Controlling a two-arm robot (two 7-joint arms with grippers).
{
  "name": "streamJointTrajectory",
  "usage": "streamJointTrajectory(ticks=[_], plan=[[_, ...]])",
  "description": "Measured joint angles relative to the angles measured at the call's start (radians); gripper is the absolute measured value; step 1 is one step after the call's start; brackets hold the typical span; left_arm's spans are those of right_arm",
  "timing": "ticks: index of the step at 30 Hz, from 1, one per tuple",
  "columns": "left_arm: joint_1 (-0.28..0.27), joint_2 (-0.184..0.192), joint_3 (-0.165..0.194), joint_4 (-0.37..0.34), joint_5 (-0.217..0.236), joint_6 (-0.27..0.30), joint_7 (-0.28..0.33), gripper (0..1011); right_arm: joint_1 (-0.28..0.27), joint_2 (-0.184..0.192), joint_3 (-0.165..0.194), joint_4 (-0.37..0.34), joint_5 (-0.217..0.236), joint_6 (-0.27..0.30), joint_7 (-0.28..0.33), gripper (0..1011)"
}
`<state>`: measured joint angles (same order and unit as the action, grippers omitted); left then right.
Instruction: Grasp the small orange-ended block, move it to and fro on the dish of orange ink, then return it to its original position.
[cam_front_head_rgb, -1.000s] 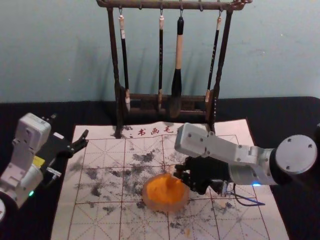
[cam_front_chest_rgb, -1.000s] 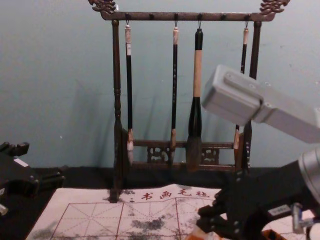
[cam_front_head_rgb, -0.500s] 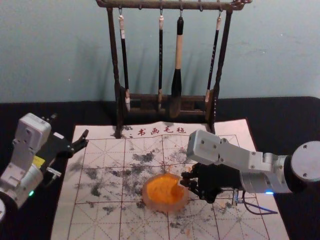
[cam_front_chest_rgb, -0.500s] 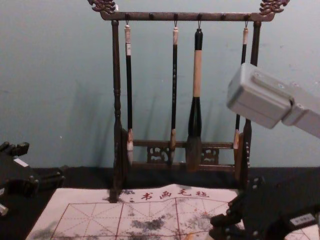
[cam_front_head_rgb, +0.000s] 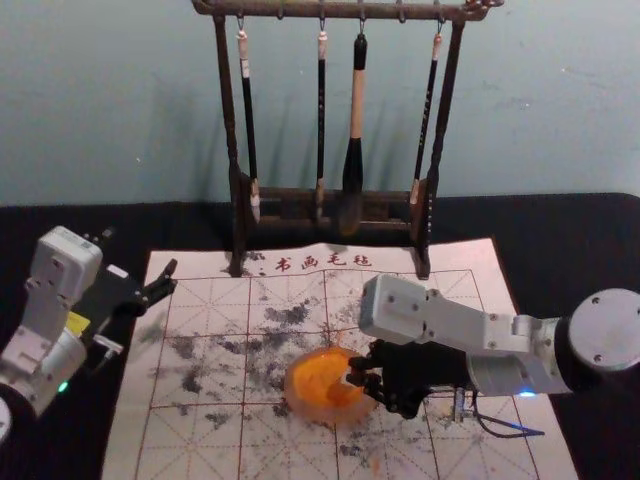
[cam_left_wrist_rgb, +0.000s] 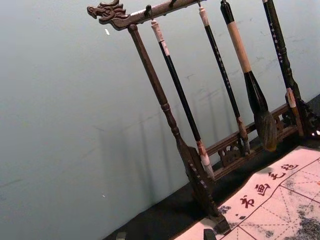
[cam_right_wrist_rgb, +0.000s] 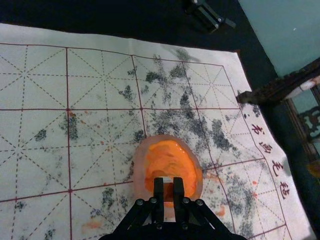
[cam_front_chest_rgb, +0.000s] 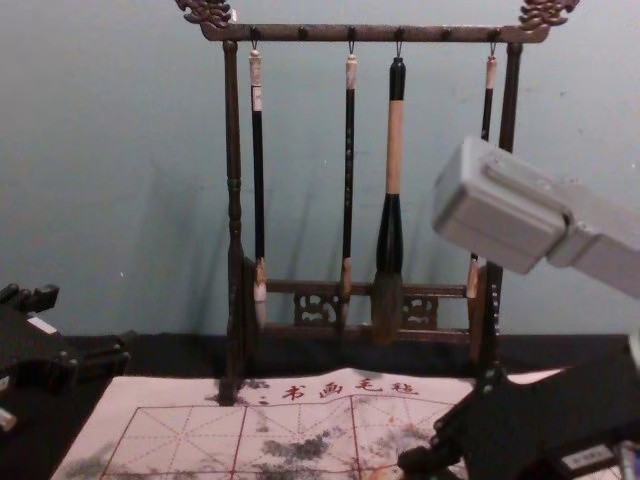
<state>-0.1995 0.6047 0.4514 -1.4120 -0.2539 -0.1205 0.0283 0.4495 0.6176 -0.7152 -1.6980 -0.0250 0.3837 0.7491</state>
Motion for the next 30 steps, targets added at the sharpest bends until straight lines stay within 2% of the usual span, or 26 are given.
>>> streamJointTrajectory(ticks=[9, 17, 22, 30], plan=[[0.0, 0.0, 0.0, 0.0, 0.0, 0.0, 0.0, 1001, 0.031, -0.03, -0.017, 0.038, -0.022, -0.004, -0.008, 84], [0.0, 0.0, 0.0, 0.0, 0.0, 0.0, 0.0, 1001, 0.044, -0.047, -0.016, 0.067, -0.042, -0.005, -0.027, 84], [0.0, 0.0, 0.0, 0.0, 0.0, 0.0, 0.0, 1001, 0.043, -0.046, -0.005, 0.07, -0.048, -0.002, -0.033, 84], [0.0, 0.0, 0.0, 0.0, 0.0, 0.0, 0.0, 1001, 0.023, -0.022, 0.011, 0.041, -0.048, 0.0, -0.03, 84]])
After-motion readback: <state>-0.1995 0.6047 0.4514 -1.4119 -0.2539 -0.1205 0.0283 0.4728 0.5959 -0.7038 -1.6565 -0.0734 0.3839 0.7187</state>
